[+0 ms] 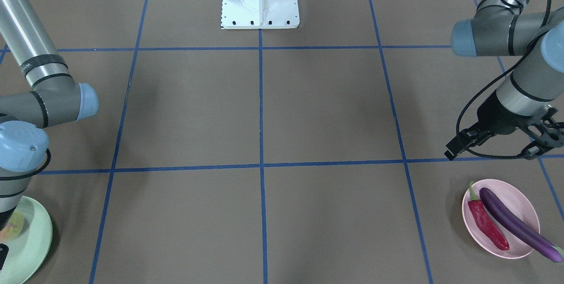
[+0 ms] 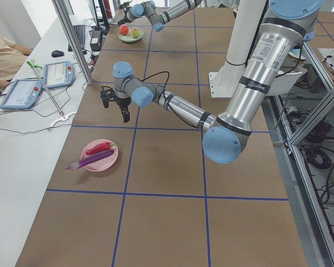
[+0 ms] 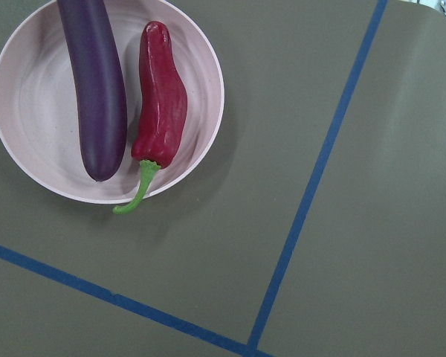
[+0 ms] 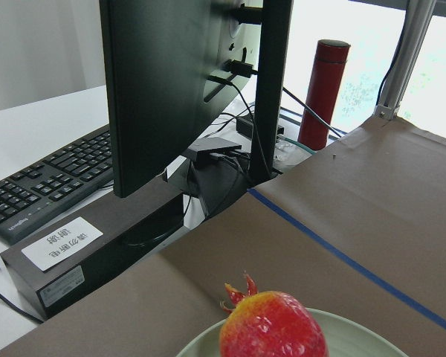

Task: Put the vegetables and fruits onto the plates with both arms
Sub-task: 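Carry the red pomegranate onto the green plate with the right gripper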

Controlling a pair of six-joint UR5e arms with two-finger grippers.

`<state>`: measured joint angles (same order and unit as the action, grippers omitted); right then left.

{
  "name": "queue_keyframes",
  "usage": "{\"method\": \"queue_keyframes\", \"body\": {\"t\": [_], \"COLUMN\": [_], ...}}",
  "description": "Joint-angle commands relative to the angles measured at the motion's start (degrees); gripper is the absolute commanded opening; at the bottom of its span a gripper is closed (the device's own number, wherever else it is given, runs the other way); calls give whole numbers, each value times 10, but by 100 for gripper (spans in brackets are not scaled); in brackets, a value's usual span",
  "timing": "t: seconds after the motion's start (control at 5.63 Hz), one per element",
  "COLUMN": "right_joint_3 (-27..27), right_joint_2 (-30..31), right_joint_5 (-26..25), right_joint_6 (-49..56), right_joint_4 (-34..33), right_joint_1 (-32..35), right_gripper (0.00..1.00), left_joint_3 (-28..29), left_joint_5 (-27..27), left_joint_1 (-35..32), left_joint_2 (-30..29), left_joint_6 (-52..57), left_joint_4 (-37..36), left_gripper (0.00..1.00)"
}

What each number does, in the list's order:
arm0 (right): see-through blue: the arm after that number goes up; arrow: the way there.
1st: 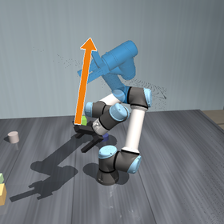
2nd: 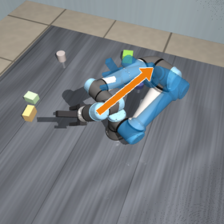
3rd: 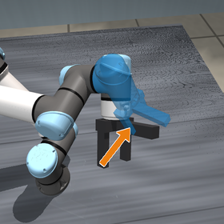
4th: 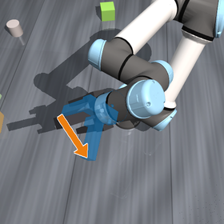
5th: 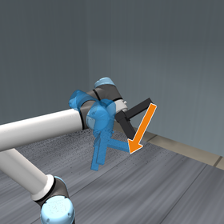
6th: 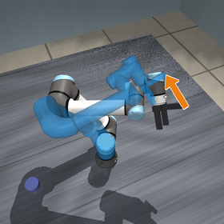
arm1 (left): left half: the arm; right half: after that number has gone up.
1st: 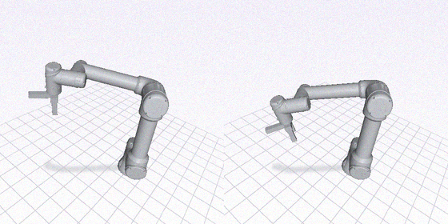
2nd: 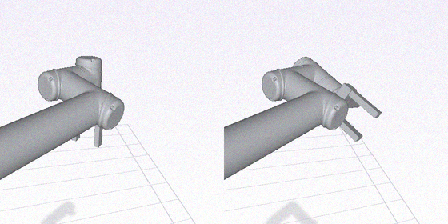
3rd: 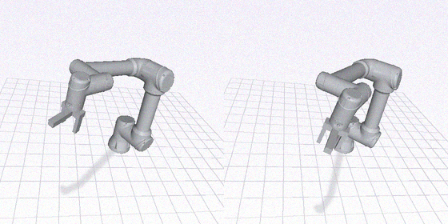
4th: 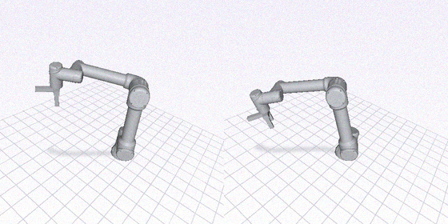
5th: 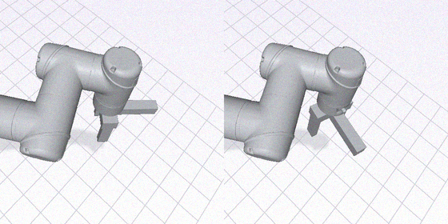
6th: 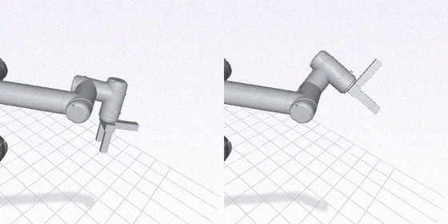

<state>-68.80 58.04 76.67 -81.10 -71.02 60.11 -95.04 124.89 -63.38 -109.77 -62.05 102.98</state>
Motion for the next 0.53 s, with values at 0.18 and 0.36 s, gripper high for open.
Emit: {"method": "queue_keyframes", "body": {"t": [0.18,0.36], "right_joint_3": [-130,-183], "right_joint_2": [71,95], "right_joint_5": [198,241], "right_joint_6": [176,208], "right_joint_4": [-42,-82], "right_joint_1": [105,123], "right_gripper": [100,100], "left_joint_3": [-80,-81], "left_joint_5": [4,5], "left_joint_1": [-25,-38], "left_joint_2": [118,125], "left_joint_6": [173,201], "left_joint_4": [2,0], "left_gripper": [100,100]}}
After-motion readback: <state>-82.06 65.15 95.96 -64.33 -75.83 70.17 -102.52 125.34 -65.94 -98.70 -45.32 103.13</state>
